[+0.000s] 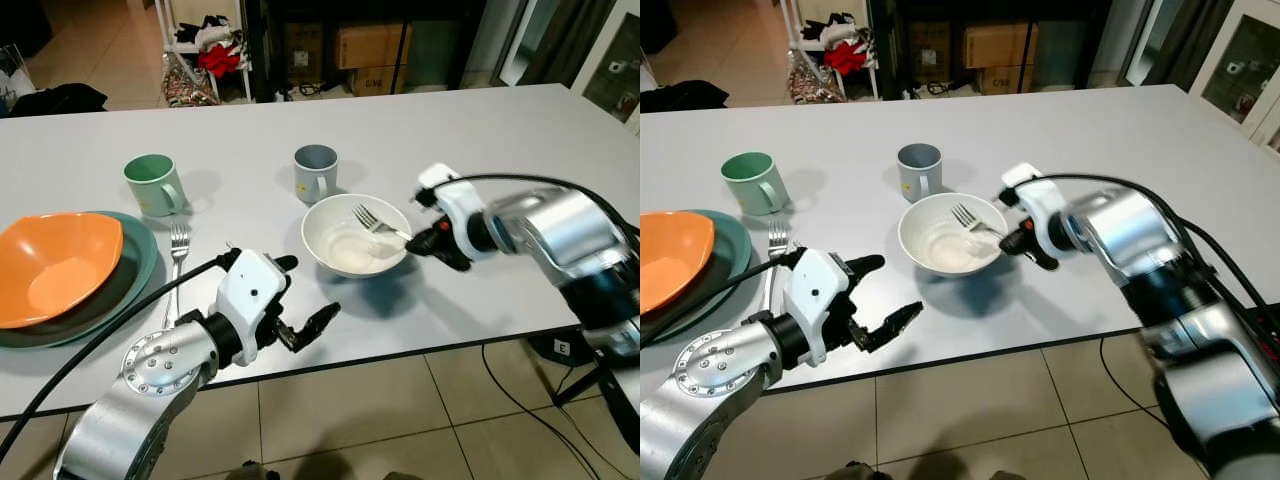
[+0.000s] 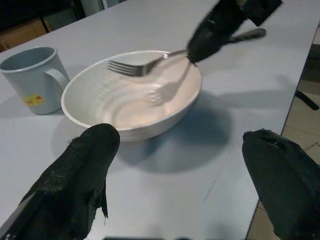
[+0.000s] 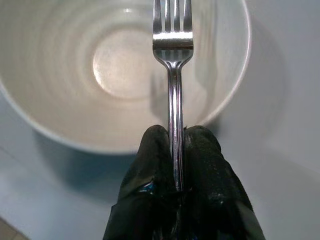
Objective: Setting the table
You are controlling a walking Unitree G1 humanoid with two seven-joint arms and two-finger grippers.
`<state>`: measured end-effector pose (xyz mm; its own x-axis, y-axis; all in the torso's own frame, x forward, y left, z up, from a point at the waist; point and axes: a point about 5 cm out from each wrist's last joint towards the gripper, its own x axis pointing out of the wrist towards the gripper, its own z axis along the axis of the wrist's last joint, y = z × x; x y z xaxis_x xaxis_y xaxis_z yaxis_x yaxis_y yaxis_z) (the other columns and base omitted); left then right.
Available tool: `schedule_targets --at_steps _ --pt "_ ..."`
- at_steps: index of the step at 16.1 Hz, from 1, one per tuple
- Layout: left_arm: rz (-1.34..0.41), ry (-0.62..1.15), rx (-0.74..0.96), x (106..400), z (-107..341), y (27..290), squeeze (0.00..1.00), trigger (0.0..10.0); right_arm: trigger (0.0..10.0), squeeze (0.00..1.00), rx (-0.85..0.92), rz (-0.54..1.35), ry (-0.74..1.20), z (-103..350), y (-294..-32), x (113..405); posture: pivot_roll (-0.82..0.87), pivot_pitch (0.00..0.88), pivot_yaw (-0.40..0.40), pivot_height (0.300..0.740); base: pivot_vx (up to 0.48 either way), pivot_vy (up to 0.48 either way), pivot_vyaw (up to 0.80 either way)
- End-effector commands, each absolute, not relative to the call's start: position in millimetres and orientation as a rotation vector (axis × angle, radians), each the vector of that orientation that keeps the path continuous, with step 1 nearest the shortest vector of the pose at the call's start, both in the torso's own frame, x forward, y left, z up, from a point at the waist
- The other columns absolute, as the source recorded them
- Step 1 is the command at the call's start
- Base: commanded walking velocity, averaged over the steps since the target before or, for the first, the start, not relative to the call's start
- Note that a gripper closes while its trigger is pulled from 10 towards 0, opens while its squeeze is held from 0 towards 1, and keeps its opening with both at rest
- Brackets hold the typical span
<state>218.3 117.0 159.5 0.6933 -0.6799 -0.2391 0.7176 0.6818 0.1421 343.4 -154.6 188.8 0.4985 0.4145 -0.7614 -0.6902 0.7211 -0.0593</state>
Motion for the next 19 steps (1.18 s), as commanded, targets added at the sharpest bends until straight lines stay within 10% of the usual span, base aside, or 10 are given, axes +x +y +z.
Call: schedule_targets --at_steps 1,12,15,19 --pt "-0.814 0.166 0.239 215.6 163.4 114.3 0.00 10.0 10.0 0.00 -0.402 0.699 0.792 191.2 -151.6 349.4 -0.08 0.021 0.013 0.740 0.000 0.000 0.00" --pt "-0.811 0.190 0.235 215.0 161.6 114.2 0.00 10.0 10.0 0.19 -0.454 0.754 0.813 188.6 -135.3 367.0 -0.07 0.028 0.005 0.740 0.000 0.000 0.00" --pt "-0.812 0.177 0.214 215.0 163.5 112.8 0.00 10.0 10.0 0.69 -0.453 0.753 0.818 188.4 -136.3 368.1 -0.07 0.028 0.004 0.740 0.000 0.000 0.00" --pt "-0.808 0.165 0.197 216.7 166.6 112.5 0.00 10.0 10.0 0.77 -0.448 0.765 0.815 190.7 -135.9 370.3 -0.07 0.029 0.004 0.740 0.000 0.000 0.00"
